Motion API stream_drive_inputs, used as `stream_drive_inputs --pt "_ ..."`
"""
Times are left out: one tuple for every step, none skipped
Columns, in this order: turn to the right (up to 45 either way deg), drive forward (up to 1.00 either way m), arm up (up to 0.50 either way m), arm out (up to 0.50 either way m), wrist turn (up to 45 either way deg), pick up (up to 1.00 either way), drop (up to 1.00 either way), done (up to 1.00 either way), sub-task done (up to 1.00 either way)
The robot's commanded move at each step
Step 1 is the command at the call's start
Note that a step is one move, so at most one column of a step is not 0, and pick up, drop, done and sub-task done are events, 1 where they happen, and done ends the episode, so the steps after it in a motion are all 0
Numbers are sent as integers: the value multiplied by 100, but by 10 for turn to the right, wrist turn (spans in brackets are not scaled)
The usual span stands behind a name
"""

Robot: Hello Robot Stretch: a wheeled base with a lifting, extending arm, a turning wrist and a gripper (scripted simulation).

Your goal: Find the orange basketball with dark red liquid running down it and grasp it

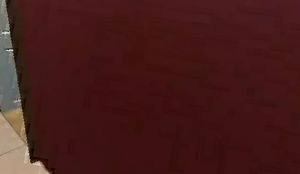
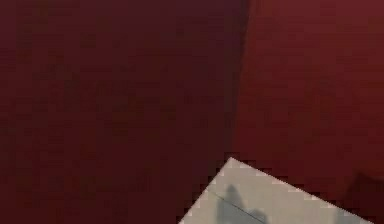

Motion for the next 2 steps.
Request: stream_drive_inputs --pt "-450 0 0 0 0 0 0 0 0" --pt "-120 0 0 0 0 0 0 0 0"
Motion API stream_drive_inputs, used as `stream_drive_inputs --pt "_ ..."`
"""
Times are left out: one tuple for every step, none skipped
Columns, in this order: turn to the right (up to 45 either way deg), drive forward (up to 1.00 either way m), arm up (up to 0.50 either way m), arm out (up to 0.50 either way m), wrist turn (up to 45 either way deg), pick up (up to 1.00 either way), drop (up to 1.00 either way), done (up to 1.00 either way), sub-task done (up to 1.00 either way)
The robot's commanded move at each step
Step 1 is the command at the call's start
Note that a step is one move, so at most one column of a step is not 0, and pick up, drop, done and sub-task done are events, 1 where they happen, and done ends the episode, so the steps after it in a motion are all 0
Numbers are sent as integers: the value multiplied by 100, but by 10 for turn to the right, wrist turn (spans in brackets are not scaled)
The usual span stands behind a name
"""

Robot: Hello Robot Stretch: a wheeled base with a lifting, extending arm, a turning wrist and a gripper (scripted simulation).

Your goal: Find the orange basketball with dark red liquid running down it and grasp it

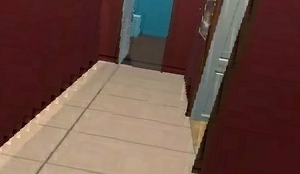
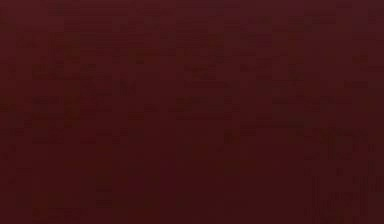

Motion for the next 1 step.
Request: stream_drive_inputs --pt "-30 0 0 0 0 0 0 0 0"
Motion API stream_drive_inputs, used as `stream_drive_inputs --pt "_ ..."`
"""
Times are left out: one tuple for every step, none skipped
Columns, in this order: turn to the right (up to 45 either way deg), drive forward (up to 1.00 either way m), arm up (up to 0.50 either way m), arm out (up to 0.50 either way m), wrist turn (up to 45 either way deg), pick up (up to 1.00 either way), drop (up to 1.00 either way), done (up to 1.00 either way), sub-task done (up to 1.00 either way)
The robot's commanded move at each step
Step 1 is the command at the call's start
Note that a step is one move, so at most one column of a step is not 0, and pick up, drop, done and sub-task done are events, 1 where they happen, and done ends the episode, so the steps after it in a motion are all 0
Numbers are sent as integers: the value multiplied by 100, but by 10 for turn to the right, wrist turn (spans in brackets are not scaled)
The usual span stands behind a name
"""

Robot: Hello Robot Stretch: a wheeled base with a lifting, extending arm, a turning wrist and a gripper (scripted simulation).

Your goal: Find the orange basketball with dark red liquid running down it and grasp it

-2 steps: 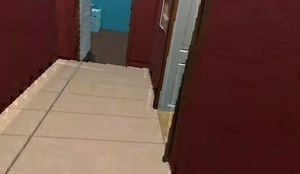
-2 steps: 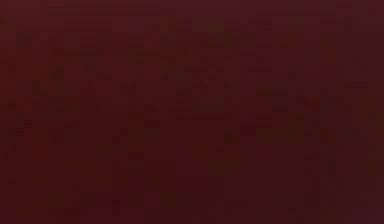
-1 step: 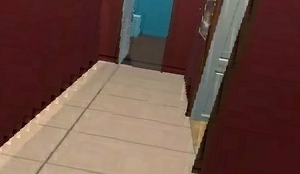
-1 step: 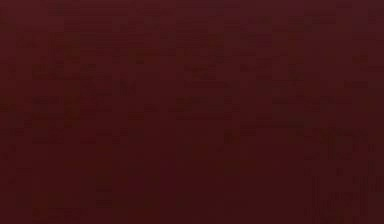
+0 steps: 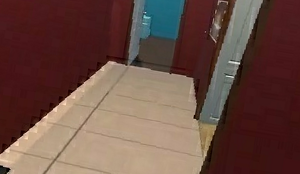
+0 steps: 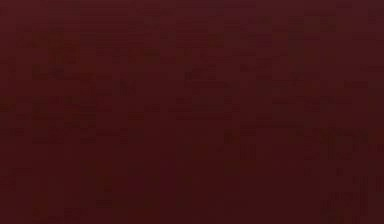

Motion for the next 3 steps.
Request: stream_drive_inputs --pt "-210 0 0 0 0 0 0 0 0" --pt "0 30 0 0 0 0 0 0 0" --pt "210 0 0 0 0 0 0 0 0"
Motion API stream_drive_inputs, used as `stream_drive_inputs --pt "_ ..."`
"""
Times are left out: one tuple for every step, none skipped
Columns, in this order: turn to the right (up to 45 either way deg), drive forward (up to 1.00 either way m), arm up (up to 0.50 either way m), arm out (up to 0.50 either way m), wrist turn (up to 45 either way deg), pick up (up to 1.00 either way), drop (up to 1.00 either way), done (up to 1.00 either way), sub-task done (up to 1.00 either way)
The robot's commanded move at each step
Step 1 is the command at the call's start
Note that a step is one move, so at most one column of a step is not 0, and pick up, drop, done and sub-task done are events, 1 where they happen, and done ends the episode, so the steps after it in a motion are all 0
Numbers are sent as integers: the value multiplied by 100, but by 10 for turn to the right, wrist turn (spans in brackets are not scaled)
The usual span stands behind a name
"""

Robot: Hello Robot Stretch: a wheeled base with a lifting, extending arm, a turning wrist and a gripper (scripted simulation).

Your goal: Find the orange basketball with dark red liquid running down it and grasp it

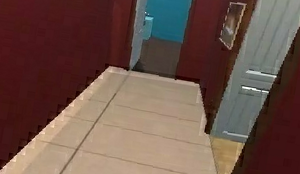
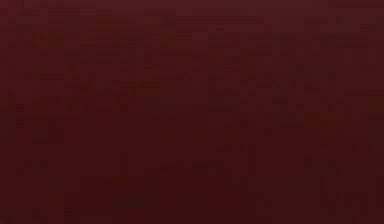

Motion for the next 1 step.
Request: stream_drive_inputs --pt "0 100 0 0 0 0 0 0 0"
